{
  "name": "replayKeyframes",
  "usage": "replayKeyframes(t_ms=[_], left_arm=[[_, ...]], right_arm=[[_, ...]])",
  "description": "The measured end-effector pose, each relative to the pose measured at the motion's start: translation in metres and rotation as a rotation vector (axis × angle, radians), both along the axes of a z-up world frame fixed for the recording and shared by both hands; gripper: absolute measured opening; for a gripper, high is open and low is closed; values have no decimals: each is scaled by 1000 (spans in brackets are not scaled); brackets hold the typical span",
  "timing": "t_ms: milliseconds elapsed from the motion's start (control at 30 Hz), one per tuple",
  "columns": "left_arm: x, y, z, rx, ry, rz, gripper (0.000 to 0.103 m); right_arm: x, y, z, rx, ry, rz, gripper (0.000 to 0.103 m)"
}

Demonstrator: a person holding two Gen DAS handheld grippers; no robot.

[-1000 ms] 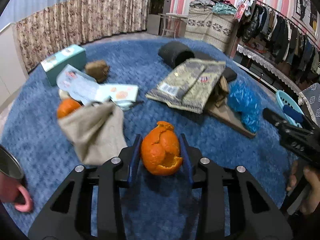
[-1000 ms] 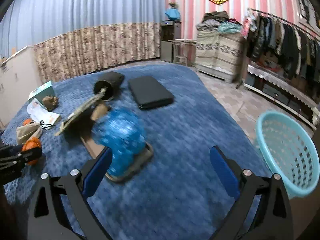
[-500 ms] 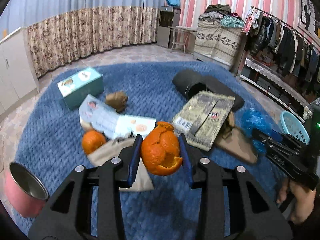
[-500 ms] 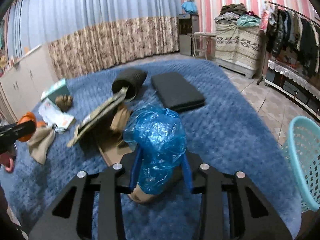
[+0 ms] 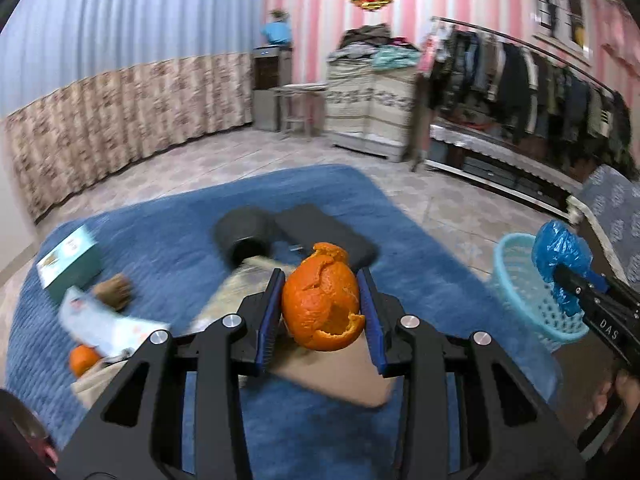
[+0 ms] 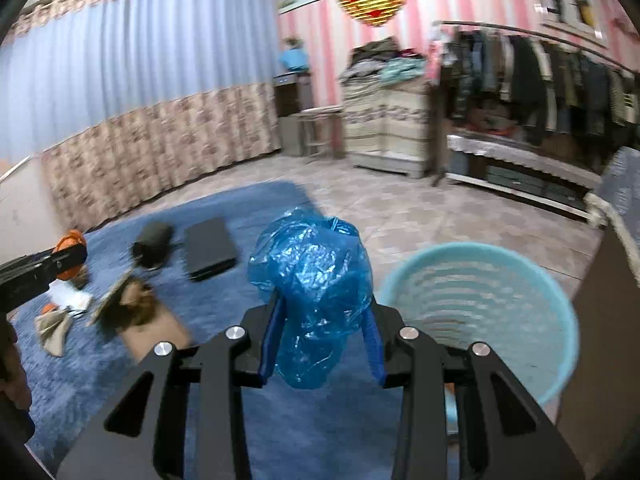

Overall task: Collect trash
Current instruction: 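Grasp the peeled orange with the left tool while the right tool grasps the blue plastic bag, then carry both items over the blue basket and open both tools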

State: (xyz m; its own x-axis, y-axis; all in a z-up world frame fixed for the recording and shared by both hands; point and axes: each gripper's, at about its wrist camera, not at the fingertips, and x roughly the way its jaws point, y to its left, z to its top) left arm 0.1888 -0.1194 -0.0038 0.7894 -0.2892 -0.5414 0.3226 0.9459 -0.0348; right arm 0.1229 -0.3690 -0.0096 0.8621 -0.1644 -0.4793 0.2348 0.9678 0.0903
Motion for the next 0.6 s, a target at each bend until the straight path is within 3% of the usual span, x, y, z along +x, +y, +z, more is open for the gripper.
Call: replayKeyframes(t_ms=[233,600], left_arm=[[-4,-76,-5,-20,12,-128,36],[-20,-170,-11,13,-29,-281,36]], right_arm=[[-31,-64,-4,-13,-20,-159,36],[-52,-119,-23,41,-19,-265,36]])
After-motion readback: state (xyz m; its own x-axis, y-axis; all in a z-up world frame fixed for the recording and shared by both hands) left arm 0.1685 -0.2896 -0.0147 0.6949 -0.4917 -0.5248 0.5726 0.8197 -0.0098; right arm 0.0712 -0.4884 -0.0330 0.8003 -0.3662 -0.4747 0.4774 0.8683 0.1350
